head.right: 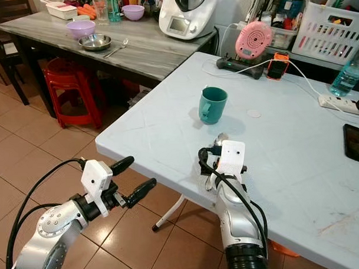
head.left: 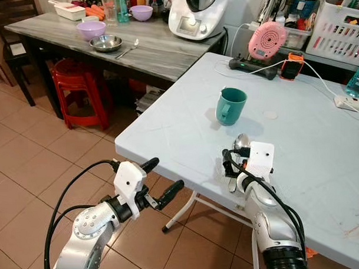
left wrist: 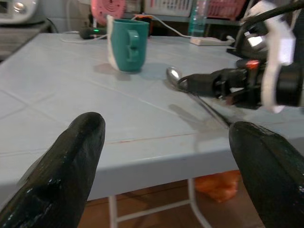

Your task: Setting the table

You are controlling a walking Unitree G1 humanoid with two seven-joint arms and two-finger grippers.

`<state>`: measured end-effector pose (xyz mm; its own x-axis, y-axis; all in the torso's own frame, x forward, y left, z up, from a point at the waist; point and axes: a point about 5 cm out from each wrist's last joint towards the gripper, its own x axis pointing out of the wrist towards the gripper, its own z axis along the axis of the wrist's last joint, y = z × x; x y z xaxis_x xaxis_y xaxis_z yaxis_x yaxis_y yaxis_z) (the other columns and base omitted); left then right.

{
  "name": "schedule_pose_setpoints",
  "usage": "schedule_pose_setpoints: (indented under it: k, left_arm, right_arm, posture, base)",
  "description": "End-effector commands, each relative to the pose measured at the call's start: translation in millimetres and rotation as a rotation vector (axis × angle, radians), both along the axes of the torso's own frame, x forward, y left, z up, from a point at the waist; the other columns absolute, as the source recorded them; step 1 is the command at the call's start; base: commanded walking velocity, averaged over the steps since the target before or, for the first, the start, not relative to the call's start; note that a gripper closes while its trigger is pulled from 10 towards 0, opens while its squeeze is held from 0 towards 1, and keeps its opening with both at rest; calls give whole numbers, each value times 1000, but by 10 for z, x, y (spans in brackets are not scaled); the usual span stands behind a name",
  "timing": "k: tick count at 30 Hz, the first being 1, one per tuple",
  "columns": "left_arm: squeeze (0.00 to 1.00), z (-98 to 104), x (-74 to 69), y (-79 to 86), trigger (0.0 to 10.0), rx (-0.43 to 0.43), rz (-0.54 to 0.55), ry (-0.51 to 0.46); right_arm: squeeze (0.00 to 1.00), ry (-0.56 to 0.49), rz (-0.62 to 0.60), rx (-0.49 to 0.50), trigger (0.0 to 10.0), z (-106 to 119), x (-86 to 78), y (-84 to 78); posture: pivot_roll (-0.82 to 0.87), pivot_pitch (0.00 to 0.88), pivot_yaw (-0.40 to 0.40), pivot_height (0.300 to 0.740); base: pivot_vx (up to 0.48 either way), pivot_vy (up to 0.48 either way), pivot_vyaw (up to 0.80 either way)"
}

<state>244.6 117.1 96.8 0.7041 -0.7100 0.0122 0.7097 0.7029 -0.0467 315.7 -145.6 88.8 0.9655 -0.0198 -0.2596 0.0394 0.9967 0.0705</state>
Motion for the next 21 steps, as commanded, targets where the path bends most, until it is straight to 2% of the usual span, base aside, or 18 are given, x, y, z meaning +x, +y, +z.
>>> schedule_pose_setpoints:
  k: [1,6,11,12,13,14,21]
  left_arm:
    - [0,72,9,-52,10000,-10,-40,-16]
    - [0,79,43,-23,10000,-10,-19,-24]
    - [0,82,40,-28,10000,-20,-30,-19]
    - [0,80,38,-37,10000,-45,-43,4]
    - [0,83,39,-39,10000,-48,-45,6]
    - [0,85,40,-40,10000,-47,-45,4]
    - [0,95,47,-52,10000,-51,-55,5]
  right_arm:
    - [0,15,2,8,10000,15,47,-1]
    - [0,45,38,-39,10000,-37,79,45]
    - [0,64,22,-52,10000,-64,103,54]
    - [0,72,15,-31,10000,-76,112,59]
    - [0,77,7,-30,2588,-79,113,54]
    - [0,80,-1,-33,0,-81,113,47]
    - [0,96,-33,-17,0,-106,143,2]
  posture:
    - [74,0,-28,740]
    - [68,0,-29,740]
    - [66,0,-31,740]
    - [67,0,-32,740]
    - [67,0,-32,740]
    - [67,0,-32,740]
    - [65,0,-30,740]
  base:
    - [0,0,0]
    - [0,0,0]
    - [0,0,0]
    - [0,0,0]
    - [0,0,0]
    - [0,0,0]
    - [0,0,0]
